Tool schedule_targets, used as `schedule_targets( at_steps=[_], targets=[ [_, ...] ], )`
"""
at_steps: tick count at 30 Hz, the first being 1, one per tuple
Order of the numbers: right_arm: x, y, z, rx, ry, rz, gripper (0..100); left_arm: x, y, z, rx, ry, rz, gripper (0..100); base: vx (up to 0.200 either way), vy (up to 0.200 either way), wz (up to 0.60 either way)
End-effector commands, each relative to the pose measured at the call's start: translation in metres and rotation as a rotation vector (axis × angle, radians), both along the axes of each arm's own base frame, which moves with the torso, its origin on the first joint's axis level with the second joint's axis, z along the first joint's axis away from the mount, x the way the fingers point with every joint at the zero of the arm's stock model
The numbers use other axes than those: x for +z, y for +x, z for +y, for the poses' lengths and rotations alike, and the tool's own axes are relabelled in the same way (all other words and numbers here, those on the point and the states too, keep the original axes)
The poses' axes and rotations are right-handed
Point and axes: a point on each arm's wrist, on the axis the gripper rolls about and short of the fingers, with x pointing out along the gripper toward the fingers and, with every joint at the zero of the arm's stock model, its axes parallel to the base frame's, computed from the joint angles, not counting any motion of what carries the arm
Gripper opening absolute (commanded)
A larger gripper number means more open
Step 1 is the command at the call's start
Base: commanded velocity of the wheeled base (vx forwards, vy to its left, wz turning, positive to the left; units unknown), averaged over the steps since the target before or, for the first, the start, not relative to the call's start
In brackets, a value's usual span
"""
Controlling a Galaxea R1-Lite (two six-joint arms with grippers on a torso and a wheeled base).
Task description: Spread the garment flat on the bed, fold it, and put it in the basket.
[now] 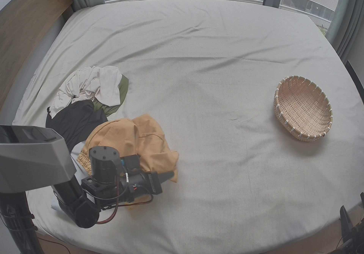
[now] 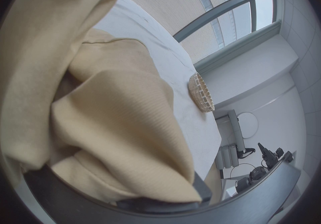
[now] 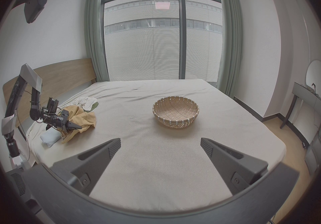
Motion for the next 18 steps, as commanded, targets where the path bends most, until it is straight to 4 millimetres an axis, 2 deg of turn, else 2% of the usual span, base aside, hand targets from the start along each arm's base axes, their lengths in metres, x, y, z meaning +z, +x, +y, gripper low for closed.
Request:
schedule_targets(
  at_steps=[1, 6, 10, 18],
  targets=[
    [-0.005, 0.001, 0.0, 0.001, -0.001, 0.014, 100, -0.016, 0.0, -0.025, -0.056, 0.012, 0.014, 0, 0.0, 0.0, 0.0],
    [-0.005, 0.001, 0.0, 0.001, -0.001, 0.015, 100, -0.023, -0.006, -0.05, -0.111, 0.013, 0.005, 0, 0.0, 0.0, 0.0],
    [-0.005, 0.001, 0.0, 0.001, -0.001, 0.015, 100, -0.024, -0.007, -0.062, -0.137, 0.008, -0.004, 0, 0.0, 0.0, 0.0],
    [-0.005, 0.001, 0.0, 0.002, -0.001, 0.015, 100, -0.026, -0.004, -0.072, -0.133, 0.004, -0.025, 0, 0.0, 0.0, 0.0]
  ],
)
